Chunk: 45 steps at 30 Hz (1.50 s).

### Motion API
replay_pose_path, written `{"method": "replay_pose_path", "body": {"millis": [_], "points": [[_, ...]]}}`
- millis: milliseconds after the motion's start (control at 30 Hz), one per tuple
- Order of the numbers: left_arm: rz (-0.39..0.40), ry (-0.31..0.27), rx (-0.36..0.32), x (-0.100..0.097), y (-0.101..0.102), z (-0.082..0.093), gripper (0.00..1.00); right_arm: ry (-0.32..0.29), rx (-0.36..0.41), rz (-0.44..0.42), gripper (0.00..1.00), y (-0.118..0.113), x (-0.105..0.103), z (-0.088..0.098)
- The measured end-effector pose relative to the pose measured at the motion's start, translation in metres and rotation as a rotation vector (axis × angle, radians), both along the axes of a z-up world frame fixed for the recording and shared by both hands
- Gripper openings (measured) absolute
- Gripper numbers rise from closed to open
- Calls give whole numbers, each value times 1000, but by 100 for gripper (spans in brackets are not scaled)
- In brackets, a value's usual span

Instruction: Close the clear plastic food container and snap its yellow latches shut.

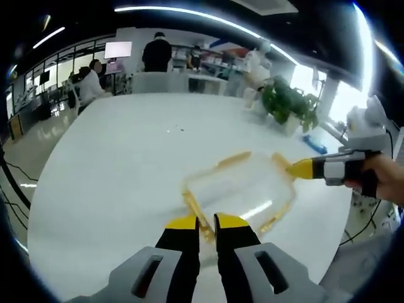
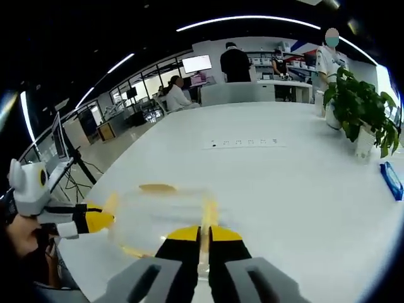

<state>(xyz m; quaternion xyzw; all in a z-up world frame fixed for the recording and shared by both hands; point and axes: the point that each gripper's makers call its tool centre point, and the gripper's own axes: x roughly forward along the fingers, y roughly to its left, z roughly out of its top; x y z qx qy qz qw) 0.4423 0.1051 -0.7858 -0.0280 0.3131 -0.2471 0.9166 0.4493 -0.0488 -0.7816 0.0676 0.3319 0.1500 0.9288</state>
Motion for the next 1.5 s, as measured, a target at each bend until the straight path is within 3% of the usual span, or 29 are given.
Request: {"method": "replay_pose_path", "body": {"millis": [433, 800, 1500], "points": [[-15, 29, -22, -5, -14, -3, 5, 42, -7, -19, 0, -16, 2, -7], [-11, 54, -4, 0, -7, -10, 5, 78, 9, -22, 0, -13, -4, -17], [15, 84, -47, -2, -8, -17, 5, 75, 33, -63, 0, -18, -1, -20]]}}
